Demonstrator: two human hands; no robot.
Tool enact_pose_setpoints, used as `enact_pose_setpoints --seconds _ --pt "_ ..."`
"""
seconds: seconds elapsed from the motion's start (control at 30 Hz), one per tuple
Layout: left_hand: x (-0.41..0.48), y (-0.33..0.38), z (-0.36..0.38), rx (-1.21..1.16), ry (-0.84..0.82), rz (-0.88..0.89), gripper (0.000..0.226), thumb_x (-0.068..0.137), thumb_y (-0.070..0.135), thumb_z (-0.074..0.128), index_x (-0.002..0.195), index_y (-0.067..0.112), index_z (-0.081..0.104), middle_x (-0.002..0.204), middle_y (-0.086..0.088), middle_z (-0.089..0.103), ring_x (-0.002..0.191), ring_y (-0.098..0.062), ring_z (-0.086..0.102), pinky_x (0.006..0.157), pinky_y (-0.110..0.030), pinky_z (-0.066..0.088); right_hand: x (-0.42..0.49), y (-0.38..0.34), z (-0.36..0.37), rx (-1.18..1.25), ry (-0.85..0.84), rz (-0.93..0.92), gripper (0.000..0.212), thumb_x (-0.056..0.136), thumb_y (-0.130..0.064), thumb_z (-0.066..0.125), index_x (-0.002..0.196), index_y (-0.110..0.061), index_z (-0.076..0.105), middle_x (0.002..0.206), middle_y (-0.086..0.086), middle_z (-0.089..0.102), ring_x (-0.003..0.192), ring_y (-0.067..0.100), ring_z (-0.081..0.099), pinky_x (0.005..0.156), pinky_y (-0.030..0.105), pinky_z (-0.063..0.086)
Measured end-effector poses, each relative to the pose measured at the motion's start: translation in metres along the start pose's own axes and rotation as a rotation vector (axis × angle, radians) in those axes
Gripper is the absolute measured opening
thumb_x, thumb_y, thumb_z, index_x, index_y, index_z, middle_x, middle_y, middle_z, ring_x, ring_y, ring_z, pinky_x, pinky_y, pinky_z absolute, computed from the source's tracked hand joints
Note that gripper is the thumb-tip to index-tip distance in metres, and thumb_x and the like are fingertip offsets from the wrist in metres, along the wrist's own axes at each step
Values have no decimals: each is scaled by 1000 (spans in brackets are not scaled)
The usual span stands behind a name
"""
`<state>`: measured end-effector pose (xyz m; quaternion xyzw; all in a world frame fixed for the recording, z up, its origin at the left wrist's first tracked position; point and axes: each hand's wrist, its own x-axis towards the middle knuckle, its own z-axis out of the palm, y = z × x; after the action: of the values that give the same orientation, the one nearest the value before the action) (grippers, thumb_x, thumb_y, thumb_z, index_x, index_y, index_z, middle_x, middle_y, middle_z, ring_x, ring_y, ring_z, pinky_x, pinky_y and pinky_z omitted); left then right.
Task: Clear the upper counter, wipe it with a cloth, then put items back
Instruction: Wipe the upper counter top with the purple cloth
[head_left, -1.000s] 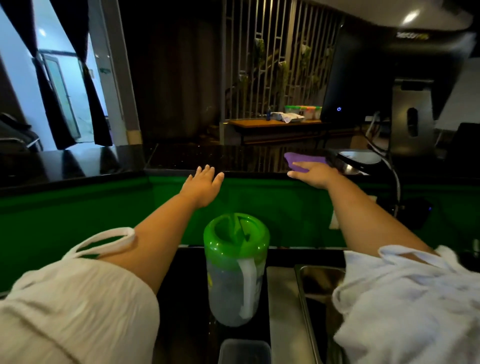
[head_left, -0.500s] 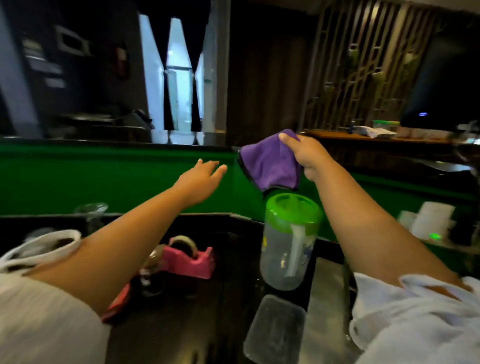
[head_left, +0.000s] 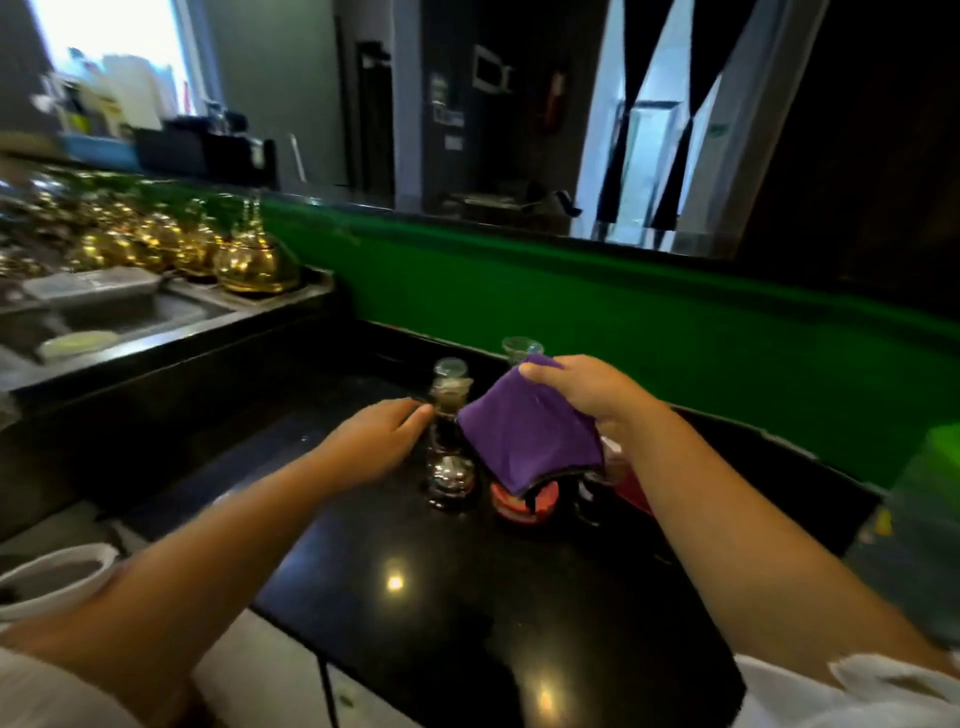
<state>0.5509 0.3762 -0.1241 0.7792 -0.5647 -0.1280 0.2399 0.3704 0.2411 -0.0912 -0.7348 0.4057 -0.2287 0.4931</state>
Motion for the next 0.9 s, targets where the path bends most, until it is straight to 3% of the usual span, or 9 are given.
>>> enact_pose_setpoints --seconds 0.13,0.27,0.4,0.53,0.63,0.7,0.8,0.87,0.9 --pt "0 -86 -36 10 55 -117 44 100 35 33 134 11 49 137 -11 52 127 -23 48 104 -29 35 46 -25 82 -34 -153 -15 11 91 -25 61 83 -18 64 79 2 67 69 17 63 68 27 51" --pt "17 -178 -85 39 94 -169 43 101 33 33 135 11 48 138 -9 51 129 -22 46 105 -30 34 120 -65 170 -104 -246 -68 13 88 -29 65 89 -16 67 96 10 71 91 29 67 90 41 51" --pt "45 -263 -131 29 158 -258 45 101 34 32 141 15 41 150 -6 37 143 -22 26 116 -35 22 198 -115 256 -134 -317 -132 16 89 -32 63 99 -21 67 108 8 69 103 26 64 98 44 48" --pt "71 -330 -179 0 294 -329 46 100 34 33 141 14 39 146 -10 42 136 -23 38 111 -35 28 260 -176 327 -20 -298 -221 31 93 -29 58 122 -20 59 111 0 61 102 18 58 92 33 48" --pt "89 -371 -208 -12 358 -344 50 100 37 30 146 16 31 152 -6 32 142 -21 28 116 -38 23 298 -211 370 20 -267 -402 31 94 -27 57 123 -17 58 110 1 60 102 18 56 84 29 46" --pt "97 -395 -216 32 365 -354 50 100 37 29 146 17 31 153 -6 32 143 -20 27 116 -37 20 318 -215 400 -56 -299 -466 28 94 -24 56 120 -16 59 109 2 59 102 19 56 86 32 47" --pt "102 -414 -210 84 315 -392 47 101 35 29 145 18 33 151 -7 35 140 -25 31 113 -35 22 335 -183 446 -410 -325 -530 20 93 -27 55 112 -24 60 108 -1 55 106 21 53 97 45 42" --pt "102 -422 -200 161 271 -402 48 101 35 28 146 20 30 152 -7 34 140 -25 30 114 -35 21 331 -144 469 -571 -269 -561 25 92 -32 57 115 -24 61 118 0 53 114 22 49 98 42 39" --pt "101 -426 -195 201 244 -394 49 101 36 27 147 20 29 153 -5 31 143 -22 26 115 -35 18 325 -125 476 -538 -248 -597 29 90 -32 59 118 -23 61 124 1 51 118 22 47 100 39 39"
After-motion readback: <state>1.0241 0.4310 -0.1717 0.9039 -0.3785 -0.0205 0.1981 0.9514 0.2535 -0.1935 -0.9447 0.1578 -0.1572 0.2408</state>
